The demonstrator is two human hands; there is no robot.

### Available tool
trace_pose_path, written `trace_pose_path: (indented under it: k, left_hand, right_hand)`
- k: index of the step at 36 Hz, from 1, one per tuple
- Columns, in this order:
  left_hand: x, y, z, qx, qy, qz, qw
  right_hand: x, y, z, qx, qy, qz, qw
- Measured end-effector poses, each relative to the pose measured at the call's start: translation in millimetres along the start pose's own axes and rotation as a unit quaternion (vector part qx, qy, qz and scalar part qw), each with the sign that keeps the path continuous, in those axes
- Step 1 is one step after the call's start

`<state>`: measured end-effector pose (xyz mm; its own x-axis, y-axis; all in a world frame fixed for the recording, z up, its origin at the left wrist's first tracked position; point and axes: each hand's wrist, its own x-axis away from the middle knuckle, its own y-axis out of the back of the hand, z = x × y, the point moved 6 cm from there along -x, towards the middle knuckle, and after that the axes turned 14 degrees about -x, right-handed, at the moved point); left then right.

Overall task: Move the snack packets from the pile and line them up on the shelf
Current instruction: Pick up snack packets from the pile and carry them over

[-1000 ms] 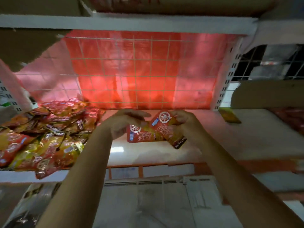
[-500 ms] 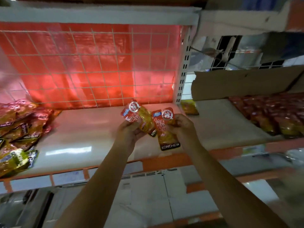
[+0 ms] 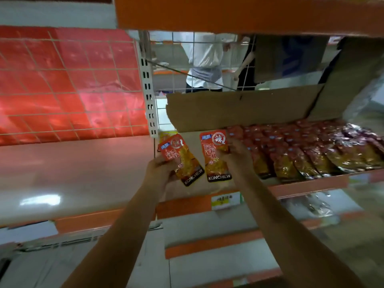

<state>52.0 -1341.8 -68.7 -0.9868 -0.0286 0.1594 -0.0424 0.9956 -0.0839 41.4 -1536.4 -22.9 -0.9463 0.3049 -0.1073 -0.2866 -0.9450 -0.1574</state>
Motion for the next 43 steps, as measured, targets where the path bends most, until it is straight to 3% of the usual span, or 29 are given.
trace_pose_path:
  k: [13,17,21,27,31,35,39,43]
  left_hand:
    - [-2.4,-73.4,14.2,-0.037,0.024,0.057,0.997]
    - [-5.4,-100.1,16.7,-0.050,0.023,0.054,0.997]
    - [-8.4,-125.7,24.0,-0.029,0.042,0.026,0.998]
    - [-8.1,-158.7,38.9,0.012,0.069,-0.016,0.997]
    - [-7.0,-165.4,44.4,-0.035,0.071,-0.046,0.996]
    - [-7.1,-163.7,45.3,-0.049,0.079,-0.071,0.993]
    - [-8.3,-165.9,39.6,-0.041,0.079,-0.075,0.993]
    - [-19.4,-166.7,34.4,-0.109,0.078,-0.089,0.987]
  right_hand:
    - [-35.4,106.0,-11.2,0.084,-0.006,-0.074,0.994]
    - [-53.2,128.5,-6.0,0.119,0.022,-0.047,0.991]
    - [-65.8,142.3,-4.0,0.180,0.047,0.033,0.982]
    - [-77.0,155.0,-21.6,0.344,0.040,0.189,0.919]
    - [-77.7,161.5,-27.3,0.422,0.069,0.231,0.874]
    - [-78.1,160.1,-26.5,0.535,0.129,0.240,0.799]
    - [-74.8,159.4,-19.7,0.548,0.165,0.224,0.789]
    - [-74.0,156.7,-17.4,0.552,0.148,0.224,0.790]
